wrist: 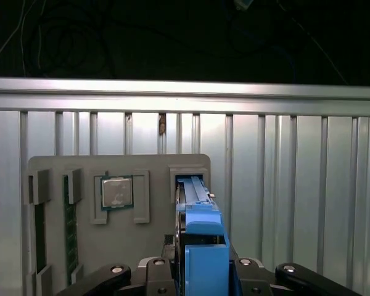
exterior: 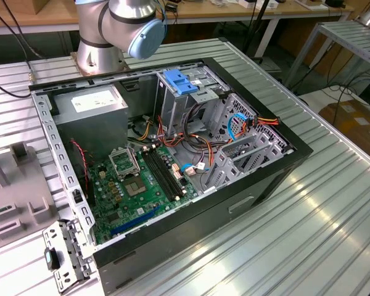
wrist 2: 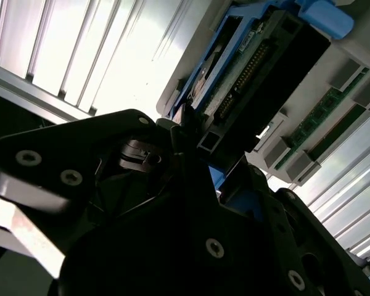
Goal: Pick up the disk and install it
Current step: 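Pick up the disk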
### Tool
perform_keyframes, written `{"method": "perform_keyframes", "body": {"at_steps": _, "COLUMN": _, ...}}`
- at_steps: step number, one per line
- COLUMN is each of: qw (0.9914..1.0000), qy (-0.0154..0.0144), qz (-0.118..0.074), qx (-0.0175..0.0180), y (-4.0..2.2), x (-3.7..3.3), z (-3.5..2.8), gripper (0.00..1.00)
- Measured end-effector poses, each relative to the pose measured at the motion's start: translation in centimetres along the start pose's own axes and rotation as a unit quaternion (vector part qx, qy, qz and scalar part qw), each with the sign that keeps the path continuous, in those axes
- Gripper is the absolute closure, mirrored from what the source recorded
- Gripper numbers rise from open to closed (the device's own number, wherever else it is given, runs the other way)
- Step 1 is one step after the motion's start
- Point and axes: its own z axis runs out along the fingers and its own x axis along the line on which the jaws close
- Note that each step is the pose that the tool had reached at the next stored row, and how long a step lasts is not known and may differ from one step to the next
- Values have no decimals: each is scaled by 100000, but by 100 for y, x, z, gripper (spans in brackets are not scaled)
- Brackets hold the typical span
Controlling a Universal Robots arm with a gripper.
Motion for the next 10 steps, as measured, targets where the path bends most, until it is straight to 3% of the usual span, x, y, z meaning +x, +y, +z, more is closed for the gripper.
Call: {"method": "perform_keyframes", "body": {"at_steps": 10, "qw": 100000, "qy": -1, "qz": -4, "qx": 3, "y": -1, "x": -5, "z": -88, "gripper": 63}}
